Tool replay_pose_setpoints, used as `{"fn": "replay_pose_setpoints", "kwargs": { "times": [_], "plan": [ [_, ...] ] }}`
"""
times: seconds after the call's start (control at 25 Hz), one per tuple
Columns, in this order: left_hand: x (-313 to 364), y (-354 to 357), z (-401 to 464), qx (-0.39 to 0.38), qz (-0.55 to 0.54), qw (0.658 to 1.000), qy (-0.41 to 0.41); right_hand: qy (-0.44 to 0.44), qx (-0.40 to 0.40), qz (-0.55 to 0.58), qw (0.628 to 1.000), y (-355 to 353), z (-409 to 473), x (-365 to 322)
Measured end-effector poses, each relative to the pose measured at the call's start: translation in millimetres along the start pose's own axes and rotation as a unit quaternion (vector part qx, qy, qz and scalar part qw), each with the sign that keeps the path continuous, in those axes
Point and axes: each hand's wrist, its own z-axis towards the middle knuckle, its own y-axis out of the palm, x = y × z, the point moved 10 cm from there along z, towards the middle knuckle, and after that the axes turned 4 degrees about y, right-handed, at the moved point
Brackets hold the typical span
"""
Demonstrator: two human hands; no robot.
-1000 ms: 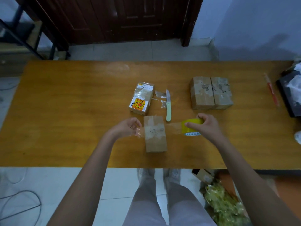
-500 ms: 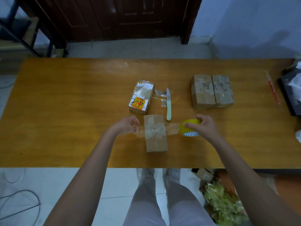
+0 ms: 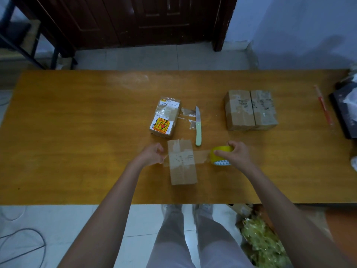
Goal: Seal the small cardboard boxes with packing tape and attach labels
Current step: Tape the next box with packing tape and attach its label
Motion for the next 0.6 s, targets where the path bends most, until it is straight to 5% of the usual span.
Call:
{"fn": "replay_pose_setpoints", "kwargs": {
  "times": [0.24,0.48,0.6],
  "plan": [
    [-6,12,8,0.046,-0.049,0.997,-0.025,-0.008,0.004,-0.023,1.000,7,-1,-1],
    [-7,-12,-36,0.327,-0.076,0.942,0.013,-0.025,0.013,-0.046,0.999,4,-5,-6],
    [7,-7,-51,0.348,-0.072,0.932,0.064,-0.039,0.019,-0.035,0.998,1,-8,-11]
  ]
}}
